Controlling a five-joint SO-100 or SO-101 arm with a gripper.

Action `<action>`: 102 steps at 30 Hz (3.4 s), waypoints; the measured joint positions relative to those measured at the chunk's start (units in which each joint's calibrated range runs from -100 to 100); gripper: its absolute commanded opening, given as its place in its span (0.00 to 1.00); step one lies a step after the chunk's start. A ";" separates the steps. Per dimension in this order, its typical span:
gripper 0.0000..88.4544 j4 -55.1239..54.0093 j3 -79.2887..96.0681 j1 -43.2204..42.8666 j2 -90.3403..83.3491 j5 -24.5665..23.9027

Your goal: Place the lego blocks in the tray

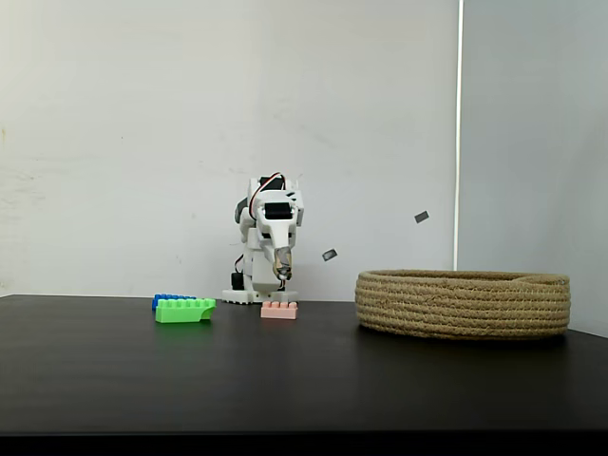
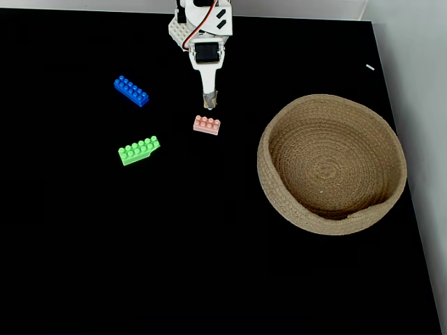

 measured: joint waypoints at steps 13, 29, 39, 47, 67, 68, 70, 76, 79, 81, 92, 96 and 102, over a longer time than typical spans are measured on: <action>0.00 0.00 0.00 0.00 0.00 0.00; 0.00 0.00 0.00 0.00 0.00 -0.39; 0.00 0.00 0.00 0.24 0.00 0.88; 0.00 0.00 0.00 0.57 0.00 0.88; 0.08 0.00 0.00 0.33 0.08 -1.27; 0.10 0.00 0.00 -0.33 0.51 -1.86; 0.12 0.00 -2.03 0.00 3.14 -2.98; 0.19 0.08 -9.54 -0.24 15.61 -6.01; 0.22 0.16 -13.26 -0.33 22.22 -6.79; 0.24 0.00 -15.82 -0.33 26.89 -7.18; 0.29 -4.22 -24.92 1.06 47.50 -7.52; 0.31 -4.87 -26.87 1.06 52.76 -7.52; 0.30 -6.17 -27.49 1.06 56.06 -6.79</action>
